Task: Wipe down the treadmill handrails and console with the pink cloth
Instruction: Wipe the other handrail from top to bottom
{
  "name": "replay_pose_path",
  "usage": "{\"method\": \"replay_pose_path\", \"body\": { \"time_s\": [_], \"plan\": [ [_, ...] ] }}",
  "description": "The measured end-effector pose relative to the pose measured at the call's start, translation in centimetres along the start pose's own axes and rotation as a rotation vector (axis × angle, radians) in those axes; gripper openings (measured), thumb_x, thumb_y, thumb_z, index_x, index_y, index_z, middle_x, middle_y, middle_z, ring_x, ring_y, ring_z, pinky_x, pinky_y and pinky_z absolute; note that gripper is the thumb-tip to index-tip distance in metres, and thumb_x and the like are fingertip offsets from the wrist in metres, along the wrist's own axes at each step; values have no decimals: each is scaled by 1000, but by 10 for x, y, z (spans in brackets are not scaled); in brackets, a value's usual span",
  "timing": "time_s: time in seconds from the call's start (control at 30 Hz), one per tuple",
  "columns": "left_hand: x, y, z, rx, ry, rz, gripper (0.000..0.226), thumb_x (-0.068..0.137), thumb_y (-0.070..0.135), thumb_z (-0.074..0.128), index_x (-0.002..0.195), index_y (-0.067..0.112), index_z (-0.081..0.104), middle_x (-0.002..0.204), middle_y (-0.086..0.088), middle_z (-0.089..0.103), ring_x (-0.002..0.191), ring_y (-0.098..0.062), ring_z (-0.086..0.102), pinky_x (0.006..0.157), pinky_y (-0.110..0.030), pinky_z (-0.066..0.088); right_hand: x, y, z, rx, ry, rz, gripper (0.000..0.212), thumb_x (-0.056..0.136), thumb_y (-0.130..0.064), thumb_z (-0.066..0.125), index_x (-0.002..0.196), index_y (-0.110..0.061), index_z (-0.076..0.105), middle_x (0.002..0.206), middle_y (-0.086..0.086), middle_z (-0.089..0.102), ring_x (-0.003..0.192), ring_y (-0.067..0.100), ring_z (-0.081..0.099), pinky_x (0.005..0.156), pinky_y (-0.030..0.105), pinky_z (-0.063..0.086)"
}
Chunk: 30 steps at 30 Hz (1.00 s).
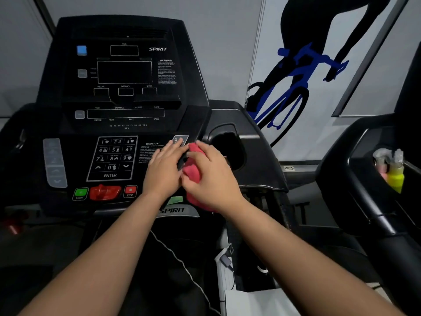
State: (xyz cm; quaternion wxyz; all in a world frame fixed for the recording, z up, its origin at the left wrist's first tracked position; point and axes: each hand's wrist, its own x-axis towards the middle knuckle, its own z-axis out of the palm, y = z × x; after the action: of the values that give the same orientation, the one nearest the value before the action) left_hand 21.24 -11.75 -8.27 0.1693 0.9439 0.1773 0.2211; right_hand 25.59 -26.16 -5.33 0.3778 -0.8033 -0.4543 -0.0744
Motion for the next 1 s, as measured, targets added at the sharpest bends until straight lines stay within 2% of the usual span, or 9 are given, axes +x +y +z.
{"method": "replay_pose_path", "body": {
  "time_s": [0.17, 0.33, 0.47, 0.53, 0.63, 0.77, 0.83, 0.9, 1.0],
  "plan": [
    [-2, 0, -1, -16, 2, -18, 48, 98, 32, 50, 144, 30, 39, 156, 9, 27, 146, -9, 14, 118, -33, 5, -10, 6, -5, -81, -93, 178, 58, 74, -43, 66, 126, -28, 48, 118, -3, 57, 106, 19, 56, 88, 33, 47],
    [-4, 0, -2, -42, -8, -7, 47, 97, 29, 49, 144, 29, 40, 156, 9, 27, 146, -9, 13, 119, -32, 4, 3, 0, -10, -34, -94, 400, 42, 75, -62, 59, 92, -23, 59, 88, -5, 65, 84, 17, 61, 72, 32, 49],
    [-4, 1, 0, -91, 57, -16, 40, 100, 20, 40, 139, 25, 49, 152, 8, 35, 144, -9, 21, 118, -32, 9, 21, -11, -16, 39, -230, 555, 32, 80, -49, 56, 78, -17, 58, 82, -1, 65, 80, 21, 62, 64, 28, 42],
    [-4, 1, -1, -141, 87, -31, 43, 97, 7, 37, 134, 21, 54, 148, 5, 42, 143, -11, 26, 118, -33, 14, 30, -21, -18, -97, -298, 535, 25, 82, -41, 55, 83, -16, 56, 85, 1, 59, 84, 22, 58, 67, 27, 40],
    [-5, -2, 0, -170, 99, -18, 47, 92, -3, 36, 130, 16, 58, 145, 2, 46, 141, -13, 30, 117, -35, 19, 38, -33, -12, -386, -388, 341, 19, 88, -30, 52, 95, -15, 61, 94, 5, 61, 94, 26, 61, 71, 27, 44],
    [-6, -3, 0, -227, 155, -56, 48, 89, -7, 36, 123, 12, 64, 140, 2, 52, 138, -14, 36, 115, -34, 26, 24, -31, 6, -726, -310, 67, 23, 90, -21, 54, 111, -14, 60, 105, 9, 58, 90, 32, 59, 65, 32, 51],
    [-8, -1, 1, -216, 150, -49, 47, 89, -6, 36, 123, 12, 63, 141, 2, 51, 138, -13, 35, 115, -33, 26, 14, -19, 7, -562, -175, 15, 23, 90, -22, 56, 111, -13, 59, 103, 10, 55, 88, 34, 55, 62, 34, 43],
    [-8, 0, 0, -207, 145, -39, 47, 89, -6, 37, 123, 11, 63, 141, 2, 51, 138, -14, 35, 115, -33, 25, 4, -5, 6, -284, -56, -8, 22, 85, -23, 62, 104, -11, 60, 101, 10, 56, 87, 33, 55, 68, 37, 44],
    [-7, 1, 0, -193, 151, -39, 47, 88, -6, 37, 123, 11, 63, 141, 1, 51, 138, -14, 36, 116, -34, 25, -12, 5, 2, 40, 24, 123, 46, 71, -20, 71, 115, -22, 58, 113, -2, 59, 101, 16, 56, 85, 31, 47]
  ]
}}
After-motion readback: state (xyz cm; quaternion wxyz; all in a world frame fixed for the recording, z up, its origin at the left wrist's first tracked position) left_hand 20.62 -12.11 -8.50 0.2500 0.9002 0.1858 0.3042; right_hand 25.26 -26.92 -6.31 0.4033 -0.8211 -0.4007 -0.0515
